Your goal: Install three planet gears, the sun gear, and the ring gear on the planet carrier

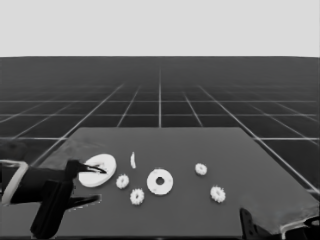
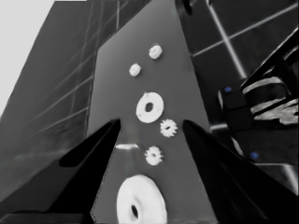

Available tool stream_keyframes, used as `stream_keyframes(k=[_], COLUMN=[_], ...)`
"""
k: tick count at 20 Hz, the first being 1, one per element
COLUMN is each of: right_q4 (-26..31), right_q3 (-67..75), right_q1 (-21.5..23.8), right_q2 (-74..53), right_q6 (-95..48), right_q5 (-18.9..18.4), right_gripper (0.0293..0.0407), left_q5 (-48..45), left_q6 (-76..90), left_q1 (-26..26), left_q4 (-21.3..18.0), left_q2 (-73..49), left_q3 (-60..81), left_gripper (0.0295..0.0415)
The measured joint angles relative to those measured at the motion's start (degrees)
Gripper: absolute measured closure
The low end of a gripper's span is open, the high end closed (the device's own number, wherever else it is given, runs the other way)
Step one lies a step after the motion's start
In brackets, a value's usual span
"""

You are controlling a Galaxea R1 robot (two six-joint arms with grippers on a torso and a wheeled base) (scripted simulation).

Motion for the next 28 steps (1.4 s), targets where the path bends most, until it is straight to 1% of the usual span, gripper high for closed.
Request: stream_keyframes(k=[1, 2, 3, 4, 5, 6, 7, 8, 9, 10, 11, 13, 14, 15, 16, 17, 19, 23, 24, 25, 26, 28], right_q4=[-1.78, -2.83, -3.44, -3.80, -4.01, -4.13, -4.20, -4.24, -4.27, -4.28, -4.29, -4.30, -4.30, -4.30, -4.30, -4.30, -4.30, -4.30, -4.30, -4.30, -4.30, -4.30], right_q3=[-1.34, -2.13, -2.58, -2.84, -2.99, -3.07, -3.12, -3.15, -3.17, -3.18, -3.18, -3.19, -3.19, -3.19, -3.19, -3.19, -3.19, -3.19, -3.19, -3.19, -3.19, -3.19], right_q1=[1.17, 1.85, 2.24, 2.47, 2.60, 2.67, 2.72, 2.74, 2.76, 2.77, 2.77, 2.77, 2.77, 2.78, 2.78, 2.78, 2.78, 2.78, 2.78, 2.78, 2.78, 2.78], right_q2=[-0.32, -0.52, -0.63, -0.70, -0.73, -0.76, -0.77, -0.77, -0.78, -0.78, -0.78, -0.78, -0.78, -0.78, -0.78, -0.78, -0.78, -0.78, -0.78, -0.78, -0.78, -0.78], right_q6=[0.08, 0.12, 0.15, 0.17, 0.18, 0.18, 0.18, 0.19, 0.19, 0.19, 0.19, 0.19, 0.19, 0.19, 0.19, 0.19, 0.19, 0.19, 0.19, 0.19, 0.19, 0.19], right_q5=[-0.56, -0.88, -1.08, -1.19, -1.25, -1.29, -1.31, -1.33, -1.33, -1.34, -1.34, -1.34, -1.34, -1.34, -1.34, -1.34, -1.34, -1.34, -1.34, -1.34, -1.34, -1.34], right_gripper=[0.0392, 0.0363, 0.0332, 0.0320, 0.0317, 0.0316, 0.0315, 0.0315, 0.0315, 0.0315, 0.0315, 0.0315, 0.0315, 0.0315, 0.0315, 0.0315, 0.0315, 0.0315, 0.0315, 0.0315, 0.0315, 0.0315], left_q5=[-1.12, -1.80, -2.19, 23.23, 50.68, 53.48, 52.09, 50.66, 49.88, 49.50, 49.32, 49.19, 45.95, 43.81, 42.20, 41.08, 39.90, 39.61, 39.51, 39.45, 39.41, 39.36], left_q6=[0.06, 0.10, 0.12, -27.71, -56.36, -77.54, -85.79, -88.93, -90.15, -90.59, -90.72, -90.69, -90.92, -89.91, -88.56, -87.55, -86.49, -85.99, -85.95, -85.92, -85.91, -85.89], left_q1=[-1.49, -2.40, -2.93, -0.34, -0.02, 0.04, 0.85, 1.65, 2.22, 2.59, 2.82, 3.05, 11.48, 18.91, 22.86, 24.93, 26.63, 26.98, 27.01, 27.03, 27.07, 27.14], left_q4=[1.69, 2.72, 3.31, 30.83, 25.07, 8.31, -1.94, -7.79, -11.21, -13.23, -14.42, -15.52, -5.86, -0.20, 2.74, 4.25, 5.49, 5.64, 5.76, 5.86, 5.89, 5.95], left_q2=[0.06, 0.08, 0.10, 13.30, 28.97, 37.28, 40.16, 41.53, 42.43, 43.06, 43.47, 43.92, 43.86, 44.63, 45.61, 46.39, 47.24, 47.48, 47.54, 47.59, 47.61, 47.63], left_q3=[-1.63, -2.64, -3.22, -6.25, -12.49, -23.93, -33.79, -40.78, -45.45, -48.49, -50.45, -52.46, -52.48, -54.83, -57.71, -59.91, -62.24, -62.96, -63.11, -63.23, -63.28, -63.36], left_gripper=[0.0414, 0.0396, 0.0364, 0.0334, 0.0313, 0.0307, 0.0314, 0.0320, 0.0323, 0.0325, 0.0325, 0.0326, 0.0326, 0.0326, 0.0326, 0.0326, 0.0326, 0.0326, 0.0357, 0.0392, 0.0398, 0.0398])
